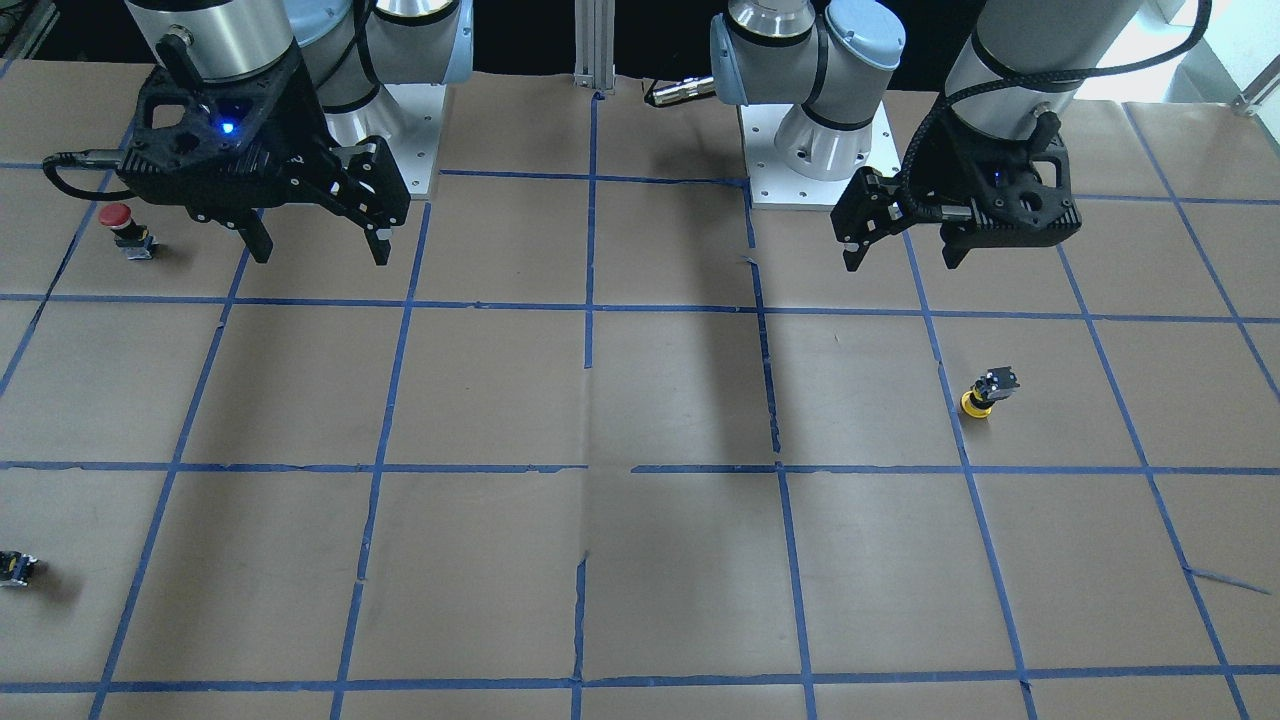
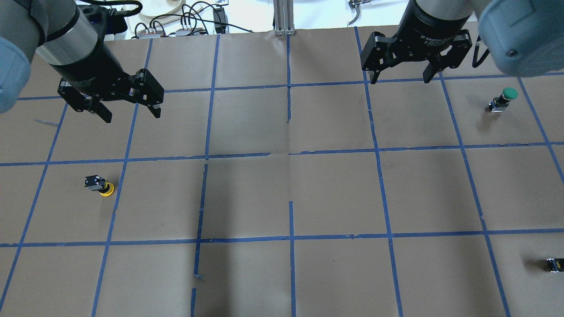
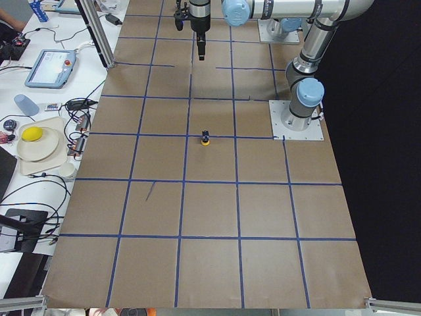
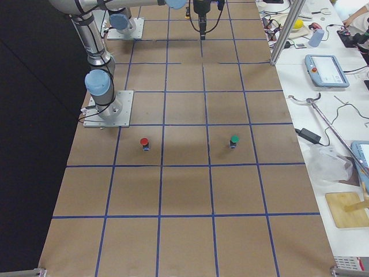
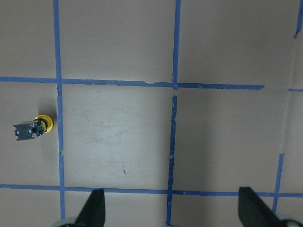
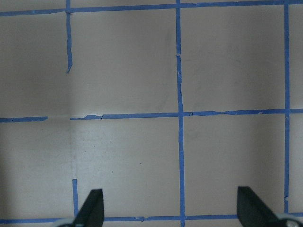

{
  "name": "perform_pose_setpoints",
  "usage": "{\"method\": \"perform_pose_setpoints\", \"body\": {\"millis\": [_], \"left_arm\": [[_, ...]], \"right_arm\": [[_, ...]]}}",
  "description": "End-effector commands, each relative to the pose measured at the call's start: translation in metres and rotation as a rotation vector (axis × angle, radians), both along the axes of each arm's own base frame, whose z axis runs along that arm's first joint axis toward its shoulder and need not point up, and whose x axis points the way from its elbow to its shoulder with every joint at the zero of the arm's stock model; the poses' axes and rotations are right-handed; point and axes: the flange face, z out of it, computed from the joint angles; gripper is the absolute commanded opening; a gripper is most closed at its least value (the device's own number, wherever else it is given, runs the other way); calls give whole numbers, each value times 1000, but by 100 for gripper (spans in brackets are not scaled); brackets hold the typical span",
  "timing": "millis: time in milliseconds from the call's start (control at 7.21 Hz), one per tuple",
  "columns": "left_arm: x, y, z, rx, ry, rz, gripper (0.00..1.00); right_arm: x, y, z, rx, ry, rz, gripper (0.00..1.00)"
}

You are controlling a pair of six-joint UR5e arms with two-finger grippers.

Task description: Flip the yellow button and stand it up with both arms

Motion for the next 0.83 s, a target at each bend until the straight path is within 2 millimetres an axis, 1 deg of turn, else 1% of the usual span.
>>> {"method": "perform_pose_setpoints", "body": {"millis": [0,139,277,416,555,693], "left_arm": [[18,-3,-2,5,-12,35,100],[63,-9,-6,18,-46,104,100],[110,-19,-20,44,-38,150,100],[145,-38,-41,45,-37,124,100],[182,-47,-60,59,-27,56,100],[199,-47,-67,74,-17,-64,100]], "right_arm": [[0,0,0,0,1,-2,100],[0,0,-1,1,1,-2,100],[0,0,0,0,1,-2,100],[0,0,0,0,0,-2,100],[0,0,-1,1,1,-2,100],[0,0,-1,1,1,-2,100]]}}
